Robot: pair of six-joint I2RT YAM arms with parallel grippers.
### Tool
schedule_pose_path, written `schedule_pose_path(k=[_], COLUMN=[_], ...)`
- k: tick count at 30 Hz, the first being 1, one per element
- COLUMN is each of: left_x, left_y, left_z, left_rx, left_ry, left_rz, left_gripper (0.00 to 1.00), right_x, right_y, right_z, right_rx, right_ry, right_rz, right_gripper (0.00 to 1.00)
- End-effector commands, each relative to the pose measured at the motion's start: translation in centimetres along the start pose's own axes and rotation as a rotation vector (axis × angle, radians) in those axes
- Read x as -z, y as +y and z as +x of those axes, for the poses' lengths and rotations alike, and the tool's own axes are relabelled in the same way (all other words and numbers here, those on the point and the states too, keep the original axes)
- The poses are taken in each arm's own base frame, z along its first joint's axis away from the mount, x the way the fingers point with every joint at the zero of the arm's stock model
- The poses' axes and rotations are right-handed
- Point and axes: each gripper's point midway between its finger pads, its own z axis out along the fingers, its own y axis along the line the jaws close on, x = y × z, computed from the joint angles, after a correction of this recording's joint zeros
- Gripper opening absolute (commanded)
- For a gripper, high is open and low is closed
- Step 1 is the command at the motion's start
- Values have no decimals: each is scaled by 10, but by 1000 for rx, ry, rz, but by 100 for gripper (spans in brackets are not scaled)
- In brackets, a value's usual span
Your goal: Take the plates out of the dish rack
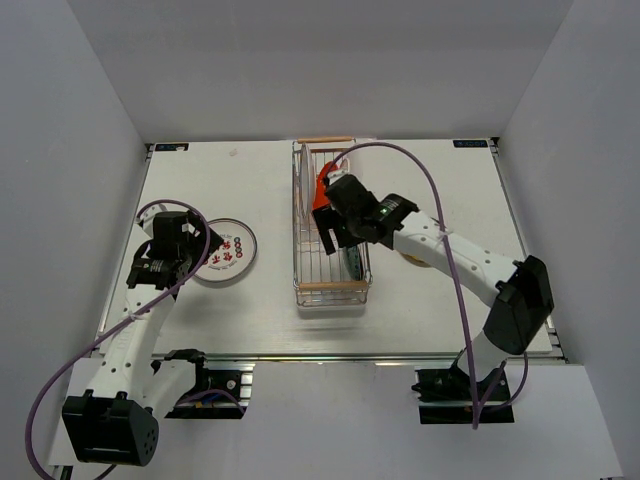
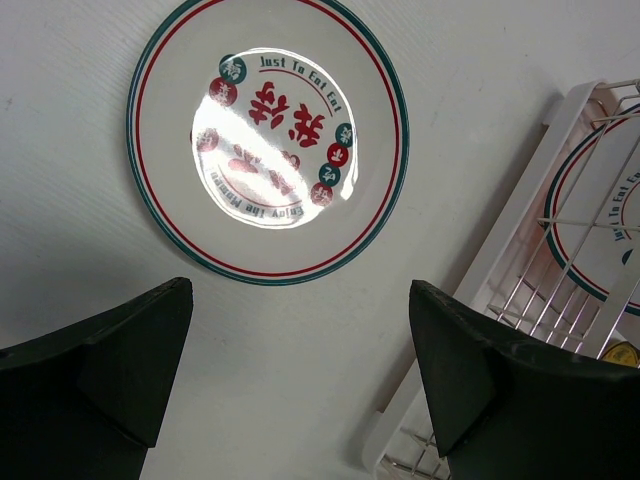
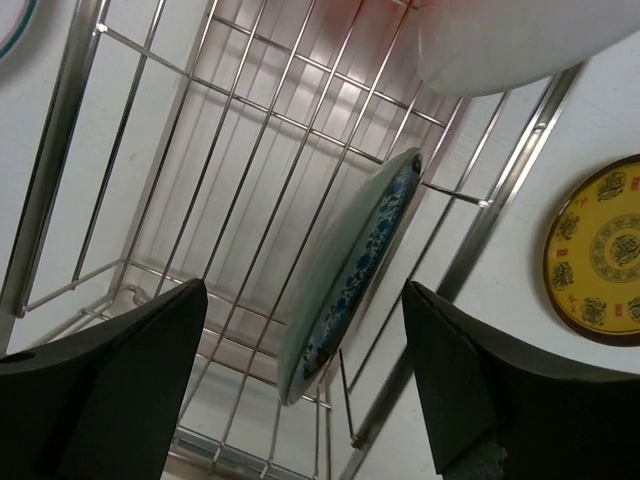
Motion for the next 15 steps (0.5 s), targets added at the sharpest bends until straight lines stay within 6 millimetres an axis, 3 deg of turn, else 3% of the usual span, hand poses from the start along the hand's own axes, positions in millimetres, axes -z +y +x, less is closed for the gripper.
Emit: schedule_pose_path(k=[1, 5, 10, 15], left_x=[6, 6, 9, 11], left_y=[-7, -6, -5, -4], left_z=[-5, -3, -3, -4], left_rx=[8, 10, 14, 19], left_ry=[-15, -13, -19, -27], left_rz=[28, 30, 34, 37], left_gripper=[98, 98, 98, 98], right_x=[0, -13, -19, -24], right_y=[4, 20, 10, 6], right_z=[3, 11, 17, 20], right_rx=[3, -15, -101, -142], right_ry=[32, 69, 98, 110], right_rz=[42, 9, 98, 136], right_gripper=[83, 68, 61, 48])
